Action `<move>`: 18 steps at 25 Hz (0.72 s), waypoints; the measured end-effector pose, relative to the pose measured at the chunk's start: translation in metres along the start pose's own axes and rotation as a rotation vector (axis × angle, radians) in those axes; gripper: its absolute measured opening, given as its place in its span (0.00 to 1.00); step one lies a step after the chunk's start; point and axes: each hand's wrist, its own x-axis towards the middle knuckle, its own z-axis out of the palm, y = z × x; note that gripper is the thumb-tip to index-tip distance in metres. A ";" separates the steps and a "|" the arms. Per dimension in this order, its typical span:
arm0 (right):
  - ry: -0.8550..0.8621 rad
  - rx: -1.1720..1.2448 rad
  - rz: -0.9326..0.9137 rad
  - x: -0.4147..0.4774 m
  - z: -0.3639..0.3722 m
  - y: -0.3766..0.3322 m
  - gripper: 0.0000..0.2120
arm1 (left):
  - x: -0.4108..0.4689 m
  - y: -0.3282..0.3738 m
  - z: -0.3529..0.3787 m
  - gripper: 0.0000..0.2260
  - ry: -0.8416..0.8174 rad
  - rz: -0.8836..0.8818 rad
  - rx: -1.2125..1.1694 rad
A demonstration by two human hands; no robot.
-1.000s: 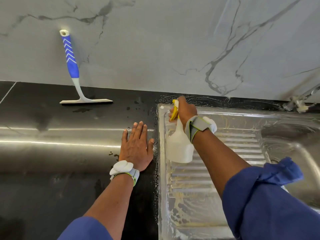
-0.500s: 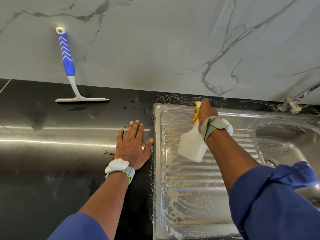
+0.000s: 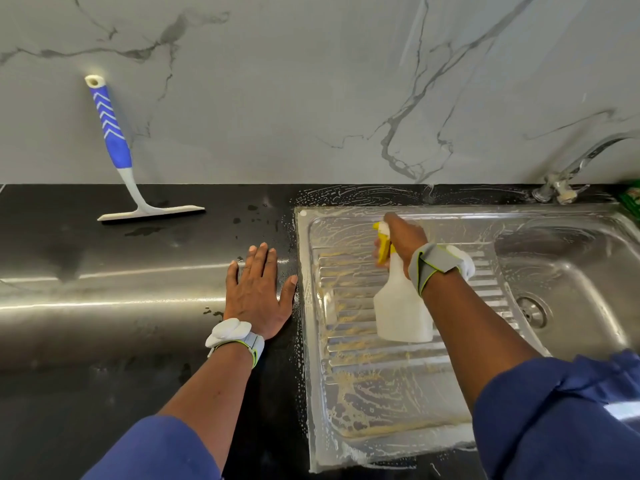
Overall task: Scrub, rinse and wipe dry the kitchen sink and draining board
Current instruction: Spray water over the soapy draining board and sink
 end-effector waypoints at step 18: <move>0.242 -0.242 -0.090 -0.167 -0.021 0.103 0.22 | -0.005 -0.003 -0.002 0.37 -0.046 0.042 -0.069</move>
